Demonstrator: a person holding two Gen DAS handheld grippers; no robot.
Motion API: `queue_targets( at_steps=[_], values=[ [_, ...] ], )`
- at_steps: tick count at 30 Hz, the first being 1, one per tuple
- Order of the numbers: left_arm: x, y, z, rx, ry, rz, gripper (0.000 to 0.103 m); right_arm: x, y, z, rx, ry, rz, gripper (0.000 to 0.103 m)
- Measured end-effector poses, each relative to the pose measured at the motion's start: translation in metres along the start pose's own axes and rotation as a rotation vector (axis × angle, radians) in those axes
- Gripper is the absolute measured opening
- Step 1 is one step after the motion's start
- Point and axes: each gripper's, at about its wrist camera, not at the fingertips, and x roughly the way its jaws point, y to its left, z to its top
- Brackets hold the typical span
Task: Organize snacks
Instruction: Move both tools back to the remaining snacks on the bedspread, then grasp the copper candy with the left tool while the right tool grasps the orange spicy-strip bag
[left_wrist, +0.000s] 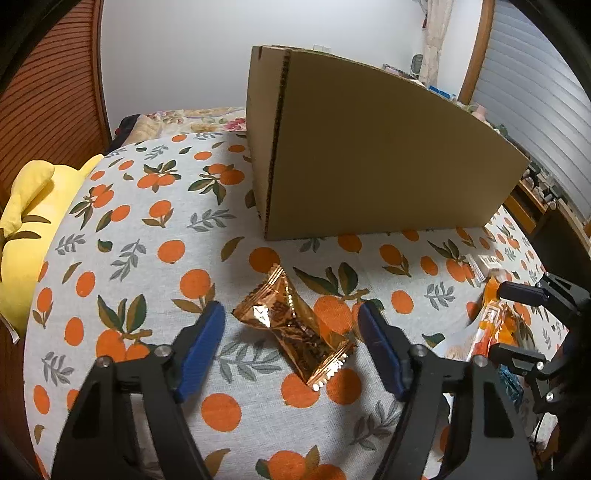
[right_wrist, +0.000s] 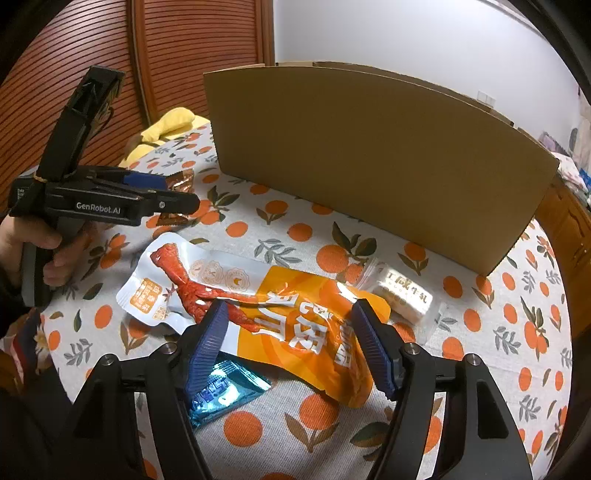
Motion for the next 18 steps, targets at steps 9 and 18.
queue_targets(
  at_steps=[9,18],
  values=[
    [-0.001,0.001,0.001,-0.003,-0.01,-0.009,0.035,-0.003,-0.007,0.003,0.024,0.001,0.027,0.071],
    [0.0,-0.001,0.001,0.005,-0.008,0.009,0.036,-0.009,-0.003,0.014,-0.014,0.005,0.06,0.071]
  ],
)
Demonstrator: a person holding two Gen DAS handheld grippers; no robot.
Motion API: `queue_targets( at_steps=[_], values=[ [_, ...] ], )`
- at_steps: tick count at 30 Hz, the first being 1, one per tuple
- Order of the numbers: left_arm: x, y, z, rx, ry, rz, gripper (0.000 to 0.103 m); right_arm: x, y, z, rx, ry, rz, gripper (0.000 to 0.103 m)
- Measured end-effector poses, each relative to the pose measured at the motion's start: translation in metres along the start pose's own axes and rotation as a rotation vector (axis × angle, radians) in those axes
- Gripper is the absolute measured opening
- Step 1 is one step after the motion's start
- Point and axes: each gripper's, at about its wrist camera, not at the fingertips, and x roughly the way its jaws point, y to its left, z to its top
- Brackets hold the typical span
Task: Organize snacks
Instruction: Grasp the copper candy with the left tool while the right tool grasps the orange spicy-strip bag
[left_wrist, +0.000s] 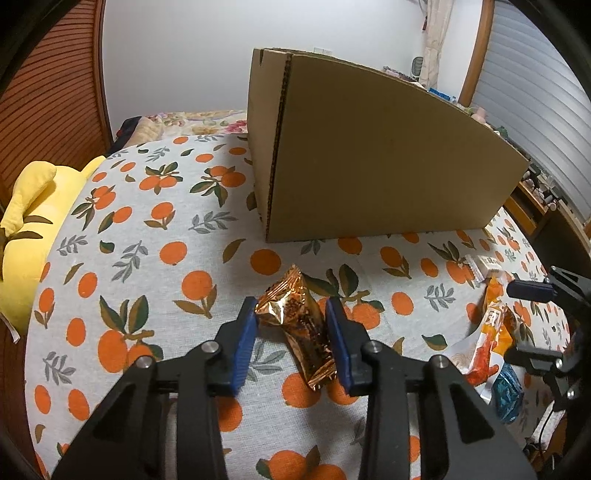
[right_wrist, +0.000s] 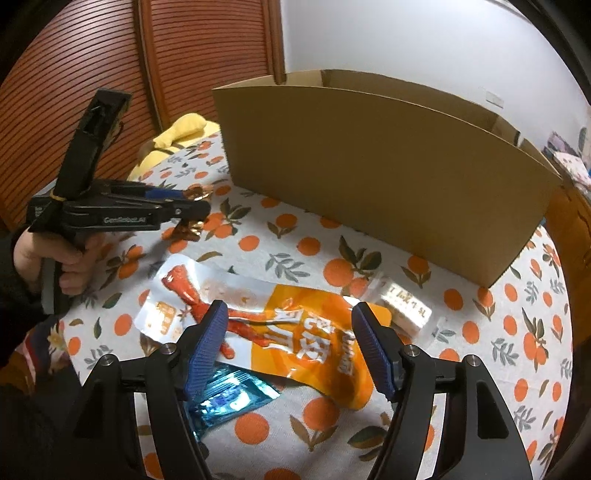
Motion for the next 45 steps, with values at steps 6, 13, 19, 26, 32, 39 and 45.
queue_targets(
  at_steps=[6,13,19,26,32,39,45],
  values=[
    [0.0,0.0,0.0,0.002,0.0,0.004,0.036,0.001,0.009,-0.005,-0.04,0.024,0.014,0.074],
    [0.0,0.0,-0.001,0.001,-0.001,0.003,0.037,0.005,0.022,-0.005,-0.128,0.056,0.007,0.08],
    [0.0,0.0,-0.001,0.001,0.0,0.004,0.037,0.011,0.033,-0.009,-0.217,0.1,-0.008,0.084],
    [0.0,0.0,-0.001,0.002,0.0,0.005,0.037,0.027,0.025,-0.002,-0.178,0.12,-0.052,0.084],
    [0.0,0.0,-0.001,0.002,0.0,0.006,0.037,0.029,0.023,0.003,-0.167,0.08,-0.1,0.084],
    [0.0,0.0,-0.001,0.003,0.0,0.007,0.037,0.032,0.033,0.018,-0.265,0.053,-0.155,0.084],
    [0.0,0.0,-0.001,0.004,0.001,0.007,0.037,0.048,0.031,0.034,-0.298,0.067,-0.154,0.084]
  ],
)
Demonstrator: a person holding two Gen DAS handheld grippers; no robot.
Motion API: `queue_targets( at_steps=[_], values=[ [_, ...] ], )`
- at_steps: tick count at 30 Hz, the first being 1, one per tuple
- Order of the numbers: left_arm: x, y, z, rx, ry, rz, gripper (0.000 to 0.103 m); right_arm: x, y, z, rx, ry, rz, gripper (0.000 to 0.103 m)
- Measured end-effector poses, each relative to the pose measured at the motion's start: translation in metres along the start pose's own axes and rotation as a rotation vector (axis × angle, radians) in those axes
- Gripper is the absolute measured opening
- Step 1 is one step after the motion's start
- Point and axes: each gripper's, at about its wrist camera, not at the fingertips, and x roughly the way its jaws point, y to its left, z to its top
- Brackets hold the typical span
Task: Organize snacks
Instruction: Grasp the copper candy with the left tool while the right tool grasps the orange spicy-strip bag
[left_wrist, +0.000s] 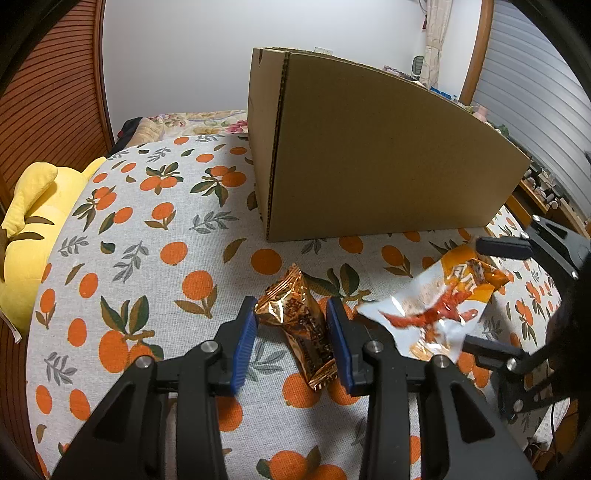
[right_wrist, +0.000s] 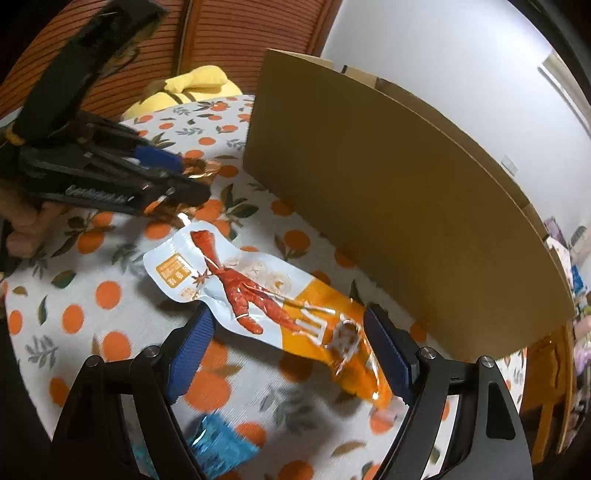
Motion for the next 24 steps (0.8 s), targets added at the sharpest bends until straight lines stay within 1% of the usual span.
queue_targets(
  at_steps=[3,7,8,12,13,14,15,16,17,18,19,20,23,24],
  values=[
    [0.0,0.0,0.0,0.0,0.0,0.0,0.037,0.008,-0.004,0.007,-0.002,0.006,0.023,0.084],
    [0.0,0.0,0.0,0.0,0.0,0.0,0.037,0.024,-0.014,0.016,0.015,0.036,0.044,0.084],
    [0.0,0.0,0.0,0.0,0.0,0.0,0.037,0.03,-0.018,0.017,0.027,0.052,0.051,0.083],
    [0.0,0.0,0.0,-0.001,0.0,0.0,0.037,0.04,-0.036,0.019,0.113,0.068,0.122,0.082],
    [0.0,0.0,0.0,-0.001,0.0,-0.001,0.037,0.042,-0.042,0.018,0.145,0.074,0.148,0.079],
    [0.0,0.0,0.0,-0.001,0.0,-0.001,0.037,0.043,-0.047,0.017,0.178,0.08,0.179,0.071],
    [0.0,0.0,0.0,-0.001,0.0,-0.002,0.036,0.043,-0.05,0.017,0.194,0.078,0.19,0.065],
    [0.0,0.0,0.0,-0.002,0.0,-0.006,0.035,0.041,-0.052,0.016,0.195,0.076,0.19,0.054],
    [0.0,0.0,0.0,-0.002,0.0,-0.008,0.035,0.039,-0.052,0.015,0.192,0.077,0.195,0.047],
    [0.0,0.0,0.0,-0.001,0.0,-0.012,0.033,0.037,-0.051,0.014,0.181,0.077,0.199,0.045],
    [-0.001,0.0,0.0,0.002,-0.003,-0.014,0.026,0.034,-0.049,0.013,0.171,0.075,0.195,0.042],
    [-0.003,-0.001,0.0,0.007,-0.012,-0.015,0.022,0.031,-0.046,0.012,0.157,0.072,0.188,0.04],
    [-0.004,-0.004,0.0,0.02,-0.013,-0.009,0.022,0.023,-0.035,0.009,0.118,0.058,0.17,0.033],
    [-0.004,-0.004,0.0,0.022,-0.012,-0.013,0.02,0.021,-0.032,0.008,0.11,0.055,0.162,0.032]
  ],
)
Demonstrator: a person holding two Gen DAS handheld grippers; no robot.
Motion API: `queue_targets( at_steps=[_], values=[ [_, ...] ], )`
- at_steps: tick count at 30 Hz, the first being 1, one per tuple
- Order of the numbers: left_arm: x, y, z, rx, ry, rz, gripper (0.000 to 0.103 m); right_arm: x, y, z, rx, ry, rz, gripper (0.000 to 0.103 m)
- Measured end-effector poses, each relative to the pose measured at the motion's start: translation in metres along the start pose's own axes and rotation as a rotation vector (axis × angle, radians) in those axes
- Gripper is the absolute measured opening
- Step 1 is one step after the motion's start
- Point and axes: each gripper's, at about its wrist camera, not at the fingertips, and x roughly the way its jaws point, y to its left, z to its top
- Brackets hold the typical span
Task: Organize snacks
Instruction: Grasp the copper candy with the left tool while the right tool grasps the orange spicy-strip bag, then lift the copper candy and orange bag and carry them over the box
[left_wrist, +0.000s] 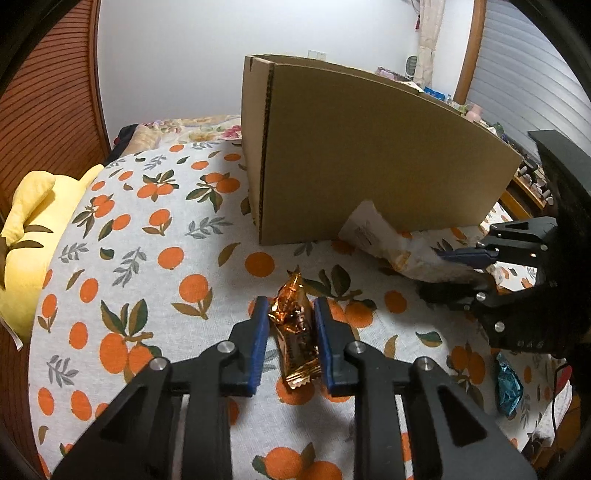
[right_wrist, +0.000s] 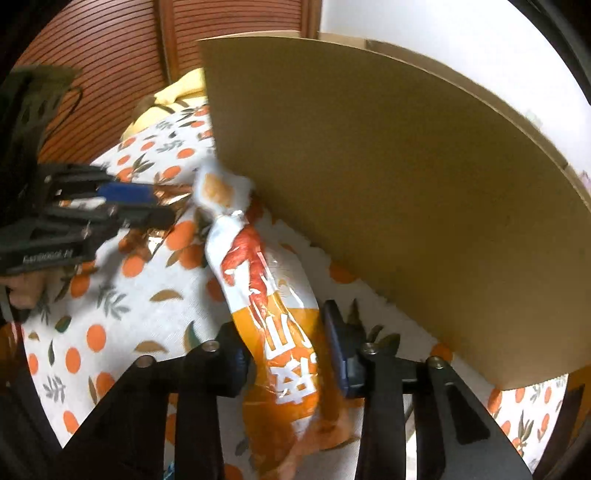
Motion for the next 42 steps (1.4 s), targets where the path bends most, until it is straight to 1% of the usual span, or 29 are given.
queue_targets(
  at_steps=[2,4,9,15,33,39,42],
  values=[
    [-0.002,0.0,-0.001,0.003,-0.003,-0.006,0.019,-0.005,0.006,-0.004,-0.01,-0.008,-0.013,0.028],
    [-0.005,-0.001,-0.002,0.002,-0.004,-0.017,0.017,-0.009,0.008,-0.006,-0.005,-0.024,-0.019,0.027],
    [-0.016,-0.002,-0.003,-0.005,-0.017,-0.042,0.017,-0.026,0.009,-0.014,0.007,-0.068,-0.024,0.027],
    [-0.03,-0.009,0.001,0.015,-0.045,-0.049,0.017,-0.039,0.013,-0.016,0.004,-0.11,-0.035,0.027],
    [-0.077,-0.037,0.039,0.069,-0.164,-0.085,0.017,-0.104,0.006,-0.013,0.032,-0.24,-0.077,0.027],
    [-0.092,-0.045,0.049,0.087,-0.202,-0.099,0.017,-0.117,0.004,-0.01,0.041,-0.271,-0.09,0.027],
    [-0.096,-0.048,0.06,0.098,-0.221,-0.11,0.017,-0.122,-0.001,-0.006,0.045,-0.286,-0.093,0.027]
  ],
)
